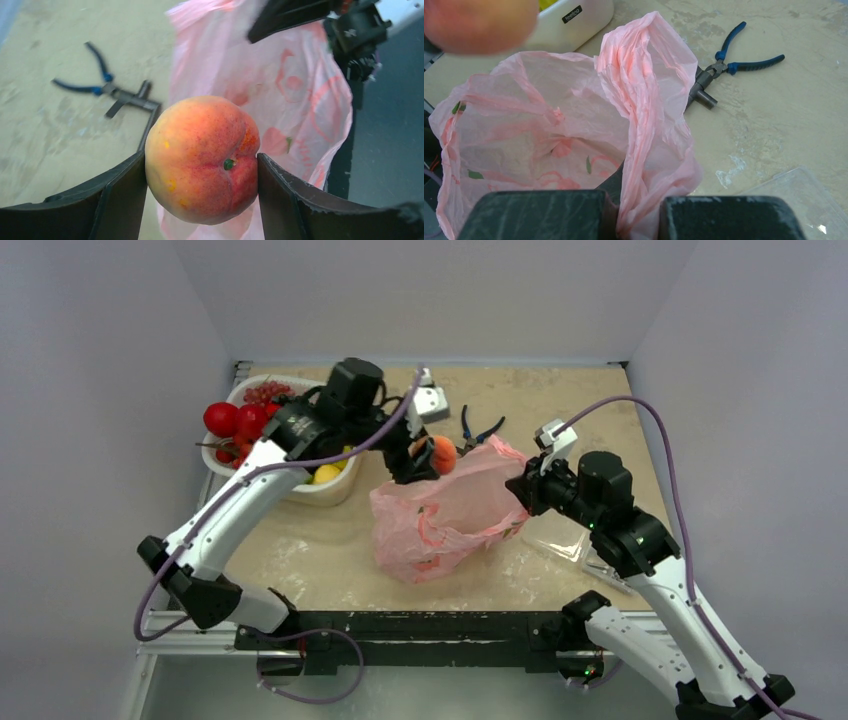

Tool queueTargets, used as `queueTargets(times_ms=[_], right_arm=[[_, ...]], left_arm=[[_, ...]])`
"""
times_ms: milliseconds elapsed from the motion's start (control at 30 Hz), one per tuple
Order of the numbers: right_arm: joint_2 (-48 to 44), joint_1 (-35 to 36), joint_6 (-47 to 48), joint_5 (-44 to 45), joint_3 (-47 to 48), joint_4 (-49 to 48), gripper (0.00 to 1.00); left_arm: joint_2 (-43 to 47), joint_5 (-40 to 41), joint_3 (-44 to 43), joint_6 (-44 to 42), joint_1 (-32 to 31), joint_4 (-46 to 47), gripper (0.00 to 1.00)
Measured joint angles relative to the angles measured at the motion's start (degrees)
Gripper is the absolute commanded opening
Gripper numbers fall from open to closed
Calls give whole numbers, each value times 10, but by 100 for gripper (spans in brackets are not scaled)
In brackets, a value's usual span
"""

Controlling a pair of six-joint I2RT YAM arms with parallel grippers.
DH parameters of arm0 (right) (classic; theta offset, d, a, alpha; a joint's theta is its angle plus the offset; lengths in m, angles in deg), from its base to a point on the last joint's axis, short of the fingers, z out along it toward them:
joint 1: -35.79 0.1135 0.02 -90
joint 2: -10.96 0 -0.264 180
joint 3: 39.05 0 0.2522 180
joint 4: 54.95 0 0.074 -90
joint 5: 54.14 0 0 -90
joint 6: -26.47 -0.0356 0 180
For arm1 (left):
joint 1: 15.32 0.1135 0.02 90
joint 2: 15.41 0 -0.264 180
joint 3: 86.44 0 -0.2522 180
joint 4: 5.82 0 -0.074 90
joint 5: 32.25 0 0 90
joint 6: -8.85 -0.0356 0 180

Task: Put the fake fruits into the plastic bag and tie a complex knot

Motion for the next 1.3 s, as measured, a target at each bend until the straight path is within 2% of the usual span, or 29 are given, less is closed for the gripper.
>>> queueTargets(times_ms=[100,267,367,500,667,733,767,1033,1133,1233,1300], right_arm=[[0,0,-4,-6,-3,-5,0],[7,-1,-20,-10,-9,-11,0],[12,-6,-27,-15,-9,-13,0],[11,-12,-31,-20,-16,-13,0],[11,-18,-34,-24,-31,-12,0],[11,-19,-37,-25,-38,-13,0],[11,-19,-38,-26,-40,-13,0],[10,-19,-50,-33,-61,-21,0],[7,-19,-52,-35,-63,-26,0],[5,-19,-53,-35,-63,-31,0],[4,-19,-53,-35,-63,-32,0]], left_arm=[[-34,-3,20,-14,-78,45,36],[-63,23,147,-81,-173,111,36],[-82,47,215,-116,-199,143,45],[-113,92,281,-154,-194,188,69],[-115,123,298,-168,-191,199,85],[-103,127,292,-165,-191,199,97],[-93,127,286,-158,-191,199,99],[32,113,196,-93,-190,214,100],[78,105,178,-62,-172,222,100],[112,96,169,-26,-92,212,99],[116,106,157,-14,-17,196,99]])
